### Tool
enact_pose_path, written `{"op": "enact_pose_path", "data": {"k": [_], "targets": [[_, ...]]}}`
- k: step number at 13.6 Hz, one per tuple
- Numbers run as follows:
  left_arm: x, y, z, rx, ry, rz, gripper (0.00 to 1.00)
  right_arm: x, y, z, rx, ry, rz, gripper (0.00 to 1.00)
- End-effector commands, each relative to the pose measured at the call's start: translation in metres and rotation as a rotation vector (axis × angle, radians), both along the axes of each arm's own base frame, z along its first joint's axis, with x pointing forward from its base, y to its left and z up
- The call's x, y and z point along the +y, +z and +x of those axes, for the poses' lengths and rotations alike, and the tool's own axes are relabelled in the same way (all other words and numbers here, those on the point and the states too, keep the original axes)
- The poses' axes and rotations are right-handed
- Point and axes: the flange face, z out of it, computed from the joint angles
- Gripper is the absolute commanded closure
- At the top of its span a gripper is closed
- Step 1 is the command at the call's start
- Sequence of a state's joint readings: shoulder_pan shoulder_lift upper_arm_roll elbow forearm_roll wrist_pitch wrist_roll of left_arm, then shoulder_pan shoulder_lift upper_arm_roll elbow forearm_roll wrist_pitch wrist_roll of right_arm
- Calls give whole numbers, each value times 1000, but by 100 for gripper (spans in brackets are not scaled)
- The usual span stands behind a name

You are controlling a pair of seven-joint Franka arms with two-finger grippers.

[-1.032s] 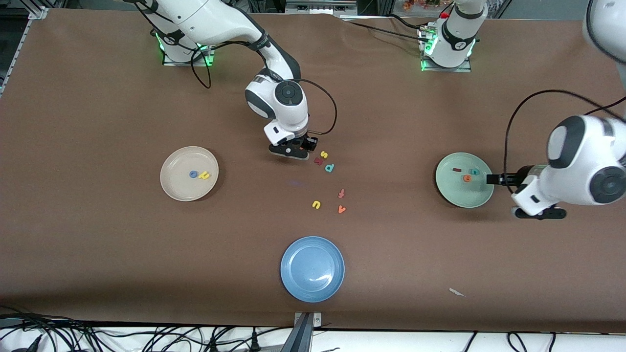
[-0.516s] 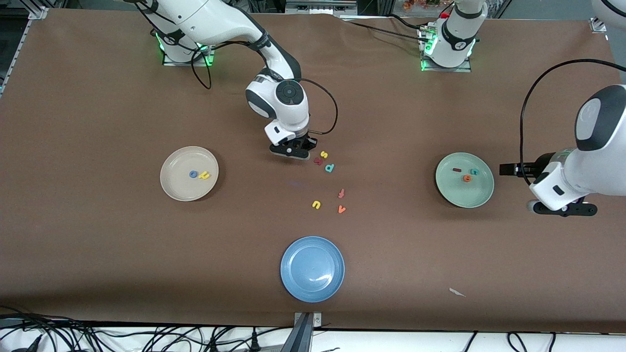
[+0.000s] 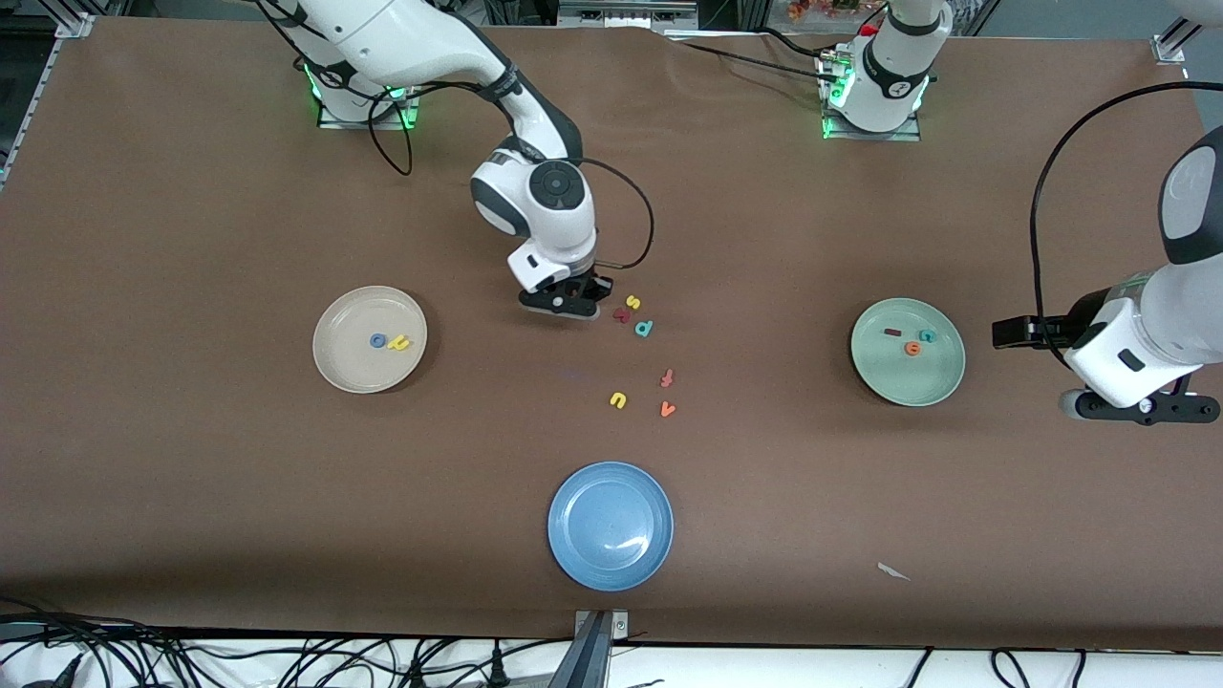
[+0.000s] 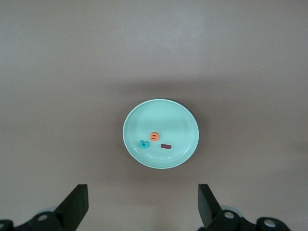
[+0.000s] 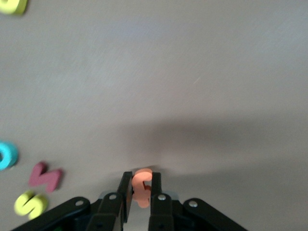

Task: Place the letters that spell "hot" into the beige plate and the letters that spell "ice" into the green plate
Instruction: 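Grasp the orange f with the right gripper while the left gripper withdraws, then carry the orange f to the beige plate and open the right gripper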

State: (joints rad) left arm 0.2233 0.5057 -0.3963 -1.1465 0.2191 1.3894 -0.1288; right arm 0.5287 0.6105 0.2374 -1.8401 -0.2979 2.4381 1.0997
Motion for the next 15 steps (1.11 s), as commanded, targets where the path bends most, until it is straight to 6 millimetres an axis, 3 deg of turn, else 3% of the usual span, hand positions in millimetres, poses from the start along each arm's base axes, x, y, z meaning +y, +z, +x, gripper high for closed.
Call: {"op": "enact_pose_path", "data": {"k": [1, 3, 7, 8, 11, 13, 15], "targets": [[7, 14, 4, -9, 52, -50, 0, -44, 46, 28, 11, 66, -40, 88], [10, 29, 0, -29, 39, -68, 0, -90, 72, 49, 52, 167, -93, 87], [1, 52, -4, -120, 24, -88, 2, -181, 102, 73, 136, 325, -162, 85], [3, 50, -10, -145, 27, -89, 2, -202, 111, 80, 139, 336, -167, 85], [15, 44, -14, -189, 42, -89, 1, -253, 108, 72, 216, 358, -128, 80], [10, 46, -13, -195, 30, -80, 1, -263, 101, 69, 242, 342, -104, 69], [-1, 53, -11, -211, 20, -83, 0, -263, 100, 69, 245, 340, -103, 30]]}}
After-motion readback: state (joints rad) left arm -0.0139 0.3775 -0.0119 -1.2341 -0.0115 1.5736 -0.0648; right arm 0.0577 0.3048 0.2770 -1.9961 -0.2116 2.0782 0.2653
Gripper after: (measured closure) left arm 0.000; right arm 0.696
